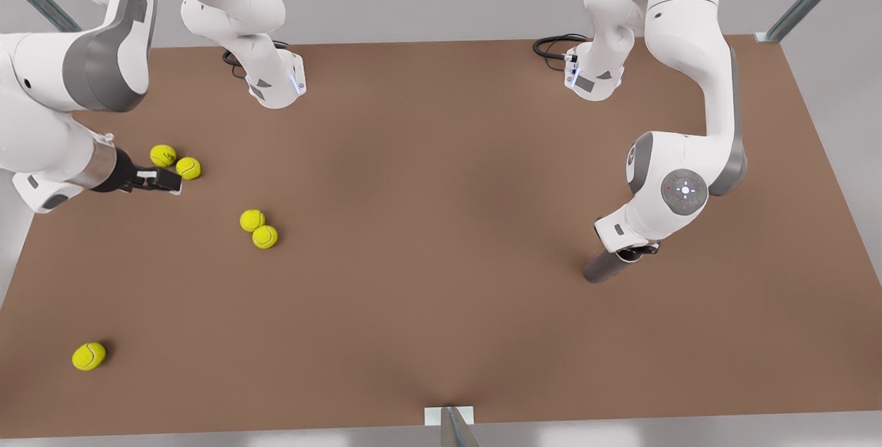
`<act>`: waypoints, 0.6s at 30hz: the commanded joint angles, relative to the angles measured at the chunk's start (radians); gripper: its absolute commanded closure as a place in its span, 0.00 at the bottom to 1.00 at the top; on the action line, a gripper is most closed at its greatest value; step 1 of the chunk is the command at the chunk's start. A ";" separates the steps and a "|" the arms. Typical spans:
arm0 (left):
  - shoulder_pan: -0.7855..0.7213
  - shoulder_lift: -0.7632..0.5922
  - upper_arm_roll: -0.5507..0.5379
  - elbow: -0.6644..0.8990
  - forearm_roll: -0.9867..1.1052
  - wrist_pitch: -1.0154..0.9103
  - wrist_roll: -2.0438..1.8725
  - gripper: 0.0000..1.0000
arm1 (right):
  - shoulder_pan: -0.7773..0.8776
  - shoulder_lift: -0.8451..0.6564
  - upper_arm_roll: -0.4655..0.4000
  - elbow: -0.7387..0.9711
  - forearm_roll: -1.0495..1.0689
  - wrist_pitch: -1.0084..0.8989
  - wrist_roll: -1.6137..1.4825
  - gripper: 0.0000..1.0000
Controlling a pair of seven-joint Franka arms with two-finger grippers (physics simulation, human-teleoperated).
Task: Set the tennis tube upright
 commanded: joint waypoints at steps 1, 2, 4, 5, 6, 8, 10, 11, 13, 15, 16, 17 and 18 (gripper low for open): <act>0.000 -0.003 0.000 0.001 0.000 -0.002 -0.026 0.64 | 0.000 -0.002 0.000 0.001 0.004 0.008 -0.016 0.00; 0.000 -0.004 0.000 0.005 0.000 -0.008 -0.025 0.61 | 0.000 -0.002 0.000 0.001 0.002 0.008 -0.016 0.00; -0.005 -0.013 0.002 0.036 0.002 -0.059 -0.031 0.34 | -0.009 -0.005 0.000 0.001 0.002 0.008 -0.016 0.00; -0.005 -0.013 0.002 0.059 0.003 -0.092 -0.037 0.34 | -0.011 -0.006 0.000 0.001 0.002 0.008 -0.016 0.00; -0.006 -0.013 0.002 0.076 0.009 -0.111 -0.037 0.32 | -0.011 -0.009 0.000 0.000 0.002 0.008 -0.016 0.00; -0.008 -0.010 0.002 0.146 0.011 -0.162 -0.040 0.00 | -0.025 -0.032 0.006 -0.023 0.002 0.008 -0.014 0.00; -0.006 -0.012 0.011 0.209 0.012 -0.162 -0.051 0.00 | -0.026 -0.052 0.010 -0.042 0.002 0.009 -0.011 0.00; -0.003 -0.017 0.039 0.220 0.005 -0.162 -0.055 0.00 | -0.049 -0.060 0.033 -0.053 0.002 0.014 -0.010 0.00; 0.000 -0.020 0.072 0.274 0.005 -0.198 -0.097 0.00 | -0.051 -0.065 0.035 -0.057 0.002 0.014 -0.010 0.00; -0.002 -0.041 0.066 0.327 0.012 -0.241 -0.187 0.00 | -0.046 -0.061 0.035 -0.056 0.001 0.014 -0.010 0.00; 0.043 -0.064 0.028 0.330 0.014 -0.274 -0.193 0.00 | -0.046 -0.061 0.035 -0.056 0.001 0.014 -0.008 0.00; 0.210 -0.115 -0.180 0.329 0.104 -0.296 -0.230 0.00 | -0.046 -0.060 0.035 -0.056 0.001 0.014 -0.008 0.00; 0.336 -0.148 -0.335 0.329 0.161 -0.329 -0.247 0.00 | -0.046 -0.058 0.035 -0.056 0.001 0.014 -0.011 0.00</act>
